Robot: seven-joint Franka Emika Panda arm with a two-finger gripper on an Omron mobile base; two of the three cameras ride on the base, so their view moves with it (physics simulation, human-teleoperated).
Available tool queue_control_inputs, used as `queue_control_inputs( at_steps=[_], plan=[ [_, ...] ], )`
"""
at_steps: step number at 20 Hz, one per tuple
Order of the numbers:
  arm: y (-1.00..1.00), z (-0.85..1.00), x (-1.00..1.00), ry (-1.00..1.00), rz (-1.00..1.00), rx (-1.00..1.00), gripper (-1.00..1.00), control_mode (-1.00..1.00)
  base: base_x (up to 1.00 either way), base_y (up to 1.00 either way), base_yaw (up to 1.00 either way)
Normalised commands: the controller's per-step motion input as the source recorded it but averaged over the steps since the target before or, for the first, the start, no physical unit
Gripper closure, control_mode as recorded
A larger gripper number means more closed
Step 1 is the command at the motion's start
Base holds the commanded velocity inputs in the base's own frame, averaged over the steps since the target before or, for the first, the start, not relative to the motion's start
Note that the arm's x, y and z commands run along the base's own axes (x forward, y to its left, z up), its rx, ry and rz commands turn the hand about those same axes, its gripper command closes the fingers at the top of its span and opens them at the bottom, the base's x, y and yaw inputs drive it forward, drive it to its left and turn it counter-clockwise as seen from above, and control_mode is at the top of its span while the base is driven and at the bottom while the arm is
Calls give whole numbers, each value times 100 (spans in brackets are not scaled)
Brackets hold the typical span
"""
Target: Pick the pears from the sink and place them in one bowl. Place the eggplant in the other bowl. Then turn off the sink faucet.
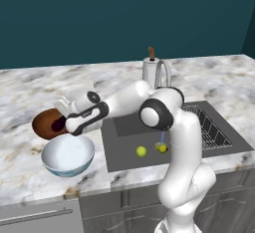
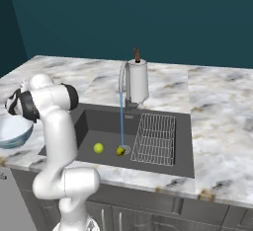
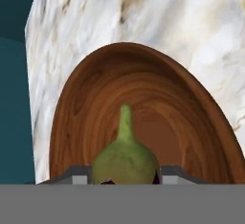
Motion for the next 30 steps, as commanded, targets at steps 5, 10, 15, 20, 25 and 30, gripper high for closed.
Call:
queue_control_inputs(
  at_steps=[5,10,15,20,25,30],
  plan=[
    [0,3,0,-7,0,0,-100,-100,0,0,0],
    [-14,20,-2,-13,0,0,-100,-100,0,0,0],
    [-26,84,-18,-21,0,2,-100,-100,0,0,0],
    [-31,82,-21,4,-1,-1,-100,-100,0,0,0],
    [-64,67,-25,34,-15,-15,-100,-100,0,0,0],
    [-98,60,-13,30,-14,-15,-100,-100,0,0,0]
  ],
)
